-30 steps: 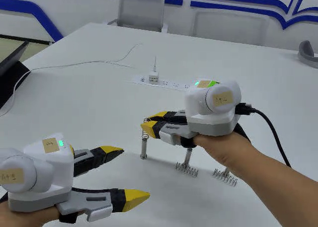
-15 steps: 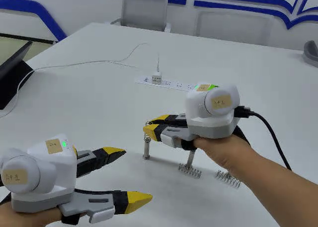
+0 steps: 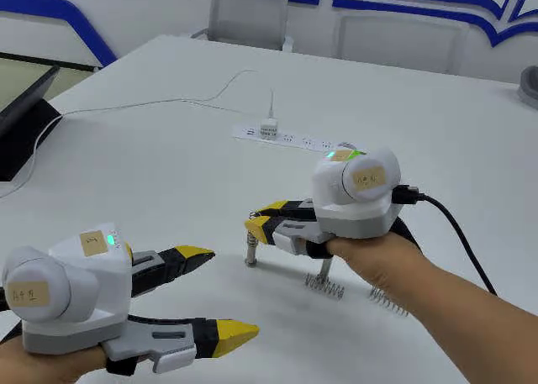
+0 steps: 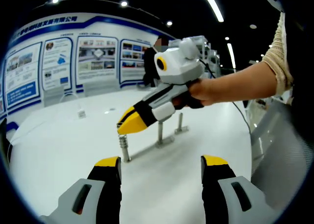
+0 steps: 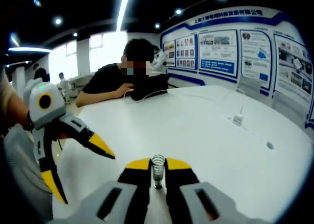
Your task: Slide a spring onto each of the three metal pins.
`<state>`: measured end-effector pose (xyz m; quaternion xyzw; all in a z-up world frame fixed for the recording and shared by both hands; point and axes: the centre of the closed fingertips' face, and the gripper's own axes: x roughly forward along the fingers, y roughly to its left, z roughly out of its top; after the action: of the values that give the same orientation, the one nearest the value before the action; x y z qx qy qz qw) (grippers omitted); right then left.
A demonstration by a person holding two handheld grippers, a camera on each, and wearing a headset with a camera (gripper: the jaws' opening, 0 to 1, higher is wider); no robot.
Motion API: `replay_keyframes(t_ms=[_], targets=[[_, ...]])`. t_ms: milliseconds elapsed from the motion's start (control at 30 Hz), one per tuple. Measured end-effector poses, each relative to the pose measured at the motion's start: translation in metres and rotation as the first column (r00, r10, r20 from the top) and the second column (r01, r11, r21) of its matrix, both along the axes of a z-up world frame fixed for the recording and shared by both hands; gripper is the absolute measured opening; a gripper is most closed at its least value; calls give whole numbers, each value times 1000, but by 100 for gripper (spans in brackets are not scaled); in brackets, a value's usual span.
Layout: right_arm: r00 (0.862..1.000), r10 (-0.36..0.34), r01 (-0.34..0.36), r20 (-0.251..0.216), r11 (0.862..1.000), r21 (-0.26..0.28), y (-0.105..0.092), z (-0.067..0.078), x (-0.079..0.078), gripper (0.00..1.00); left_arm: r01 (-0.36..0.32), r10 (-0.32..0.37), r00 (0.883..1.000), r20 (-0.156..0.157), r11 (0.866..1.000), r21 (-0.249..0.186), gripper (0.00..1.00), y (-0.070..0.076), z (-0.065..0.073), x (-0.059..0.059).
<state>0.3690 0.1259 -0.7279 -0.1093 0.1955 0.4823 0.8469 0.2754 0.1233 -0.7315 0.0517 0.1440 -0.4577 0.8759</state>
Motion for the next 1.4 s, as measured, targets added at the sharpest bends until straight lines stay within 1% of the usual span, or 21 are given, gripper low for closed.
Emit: replay_keyframes(t_ms=[467,833,1133,1267,1400], targets=[[1000,-2,1,-28,999,-36,0,-20,-1,12,-5,5,1000,-5,1000,6,66,1,-2,0],[1000,-2,0,-31,997,-82,0,-32,-1,12,-10,10,1000,-9,1000,6,66,2,-2,0],[999,-3,-1,-37,995,-95,-1,-35,-3,14,-9,9,1000,-10,1000,7,66,2,-2,0],[1000,-2,-1,-27,995,-103,-3,-33,-6,16,-11,11,1000,-7,1000,5,66,2,-1,1],[1000,-11,9,-22,995,-98,-8,-29,-7,16,-9,9,1000,-5,1000,4,66,1,0,1]])
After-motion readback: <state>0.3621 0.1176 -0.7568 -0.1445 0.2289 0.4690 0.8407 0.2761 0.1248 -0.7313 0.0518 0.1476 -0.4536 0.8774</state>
